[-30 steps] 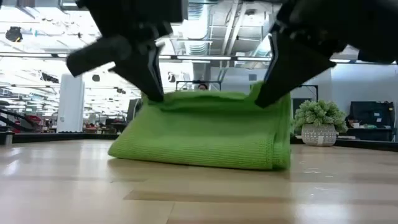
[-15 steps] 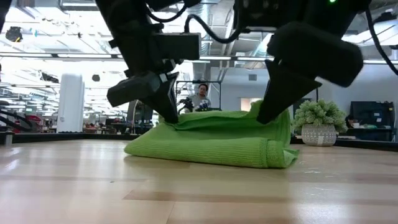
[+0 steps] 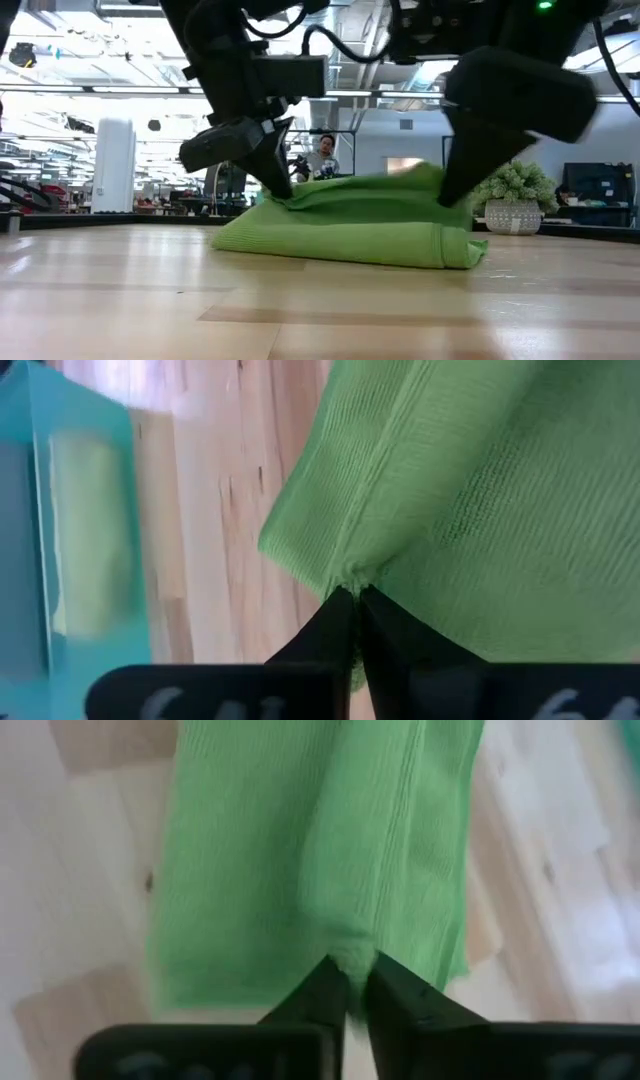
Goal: Roll microfiber towels into tight, uniform cylinder then place into a basket
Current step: Fold the green microfiber towel
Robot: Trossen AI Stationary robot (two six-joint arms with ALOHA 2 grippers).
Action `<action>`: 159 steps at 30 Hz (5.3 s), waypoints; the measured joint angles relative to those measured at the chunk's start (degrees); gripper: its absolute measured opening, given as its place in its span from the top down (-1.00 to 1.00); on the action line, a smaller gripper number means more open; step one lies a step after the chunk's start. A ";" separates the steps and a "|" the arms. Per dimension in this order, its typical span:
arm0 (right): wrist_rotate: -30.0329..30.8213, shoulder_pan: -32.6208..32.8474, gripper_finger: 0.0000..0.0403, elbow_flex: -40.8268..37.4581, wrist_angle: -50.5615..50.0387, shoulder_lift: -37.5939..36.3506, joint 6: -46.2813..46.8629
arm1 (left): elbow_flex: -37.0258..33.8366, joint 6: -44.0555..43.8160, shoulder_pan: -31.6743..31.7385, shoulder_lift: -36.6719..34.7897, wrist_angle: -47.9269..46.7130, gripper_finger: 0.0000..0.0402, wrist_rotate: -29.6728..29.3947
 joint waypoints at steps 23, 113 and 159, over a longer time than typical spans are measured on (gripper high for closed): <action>0.08 0.68 0.13 0.00 -11.92 0.02 5.74 | -0.03 0.29 0.42 0.07 0.02 -0.05 -1.72; -5.63 -17.79 0.96 4.68 4.30 5.74 -14.10 | -43.66 -7.06 -7.52 -31.72 50.78 0.16 9.05; 5.84 -6.58 0.74 -38.25 33.07 -33.95 3.30 | -39.54 -18.08 20.77 -18.98 61.05 0.16 31.99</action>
